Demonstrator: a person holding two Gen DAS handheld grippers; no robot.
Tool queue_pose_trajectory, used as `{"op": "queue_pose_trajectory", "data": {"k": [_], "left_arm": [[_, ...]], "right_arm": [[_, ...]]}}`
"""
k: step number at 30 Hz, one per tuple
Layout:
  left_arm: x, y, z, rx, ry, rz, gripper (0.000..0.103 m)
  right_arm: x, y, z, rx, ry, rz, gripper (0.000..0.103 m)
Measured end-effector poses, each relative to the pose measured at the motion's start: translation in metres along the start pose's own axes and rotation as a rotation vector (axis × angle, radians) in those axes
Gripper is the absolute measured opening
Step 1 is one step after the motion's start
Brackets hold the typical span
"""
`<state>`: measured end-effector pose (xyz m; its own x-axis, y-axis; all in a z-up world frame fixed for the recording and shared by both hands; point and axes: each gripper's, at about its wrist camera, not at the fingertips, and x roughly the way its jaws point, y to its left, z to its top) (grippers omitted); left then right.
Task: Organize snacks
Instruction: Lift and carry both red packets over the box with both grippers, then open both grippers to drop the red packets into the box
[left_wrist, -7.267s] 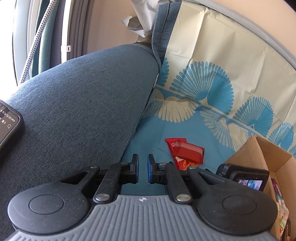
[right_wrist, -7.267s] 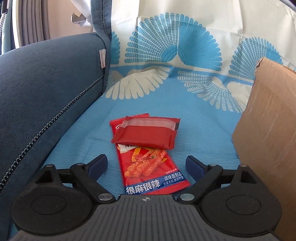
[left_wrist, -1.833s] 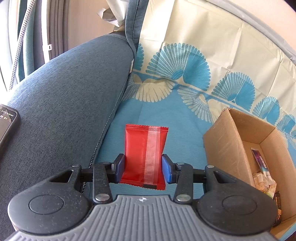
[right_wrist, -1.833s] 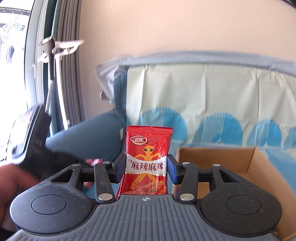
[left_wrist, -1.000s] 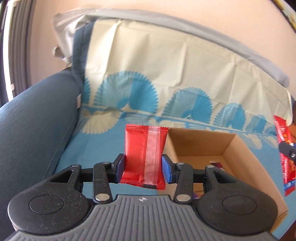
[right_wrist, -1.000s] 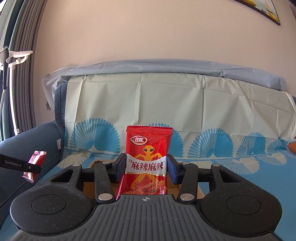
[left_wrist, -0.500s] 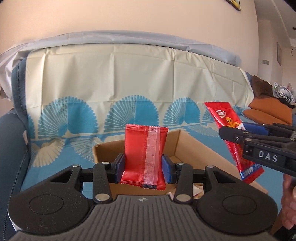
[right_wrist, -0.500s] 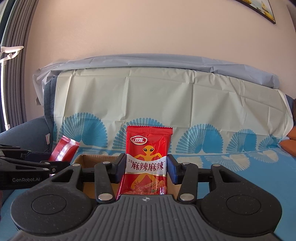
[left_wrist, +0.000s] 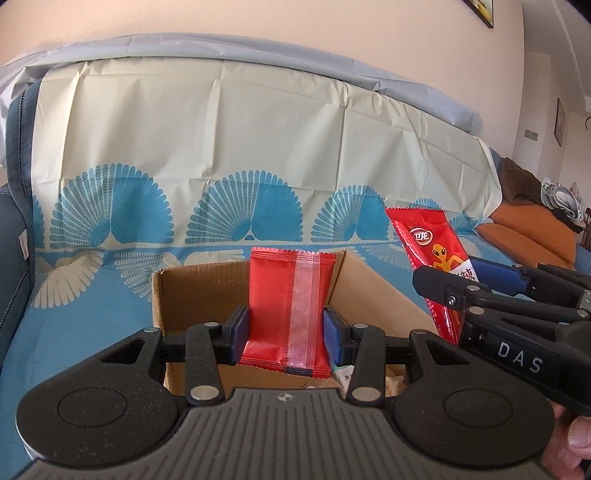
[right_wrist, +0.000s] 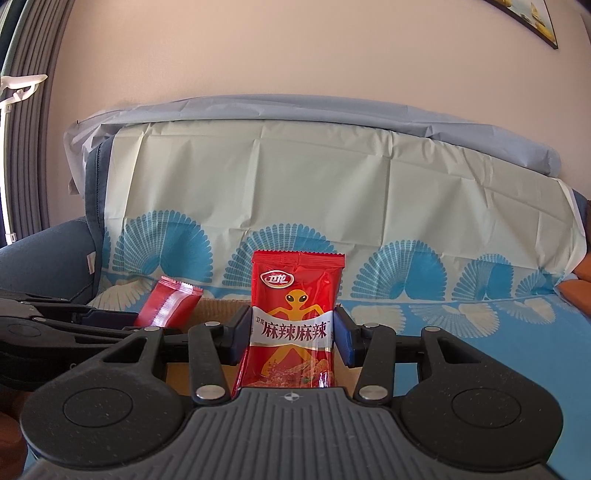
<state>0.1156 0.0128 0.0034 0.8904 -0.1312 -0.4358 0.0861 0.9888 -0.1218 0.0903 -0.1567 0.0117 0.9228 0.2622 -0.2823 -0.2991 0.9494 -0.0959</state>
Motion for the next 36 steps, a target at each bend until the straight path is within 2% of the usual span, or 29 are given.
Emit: {"op": "queue_pose_trajectory", "data": {"k": [21, 23, 25, 27, 31, 36], "left_arm": [[0.002, 0.004, 0.004, -0.057, -0.009, -0.002, 0.047], [0.0, 0.004, 0.005, -0.065, -0.02, -0.01, 0.049], [-0.003, 0.004, 0.006, -0.067, -0.038, 0.004, 0.056], [-0.006, 0.008, 0.008, -0.08, -0.056, 0.003, 0.067], [-0.015, 0.015, 0.011, -0.088, -0.092, 0.008, 0.074], [-0.028, 0.02, 0.01, -0.066, -0.123, 0.03, 0.088]], "right_arm": [[0.004, 0.003, -0.003, -0.018, 0.018, -0.012, 0.049], [0.007, 0.003, -0.004, -0.018, 0.035, -0.013, 0.052], [0.009, 0.004, -0.003, -0.032, 0.035, -0.055, 0.072], [0.009, 0.0, -0.002, -0.012, 0.028, -0.074, 0.08], [0.015, -0.007, -0.003, 0.042, 0.058, -0.083, 0.085], [0.011, -0.002, -0.005, 0.035, 0.044, -0.074, 0.094]]}}
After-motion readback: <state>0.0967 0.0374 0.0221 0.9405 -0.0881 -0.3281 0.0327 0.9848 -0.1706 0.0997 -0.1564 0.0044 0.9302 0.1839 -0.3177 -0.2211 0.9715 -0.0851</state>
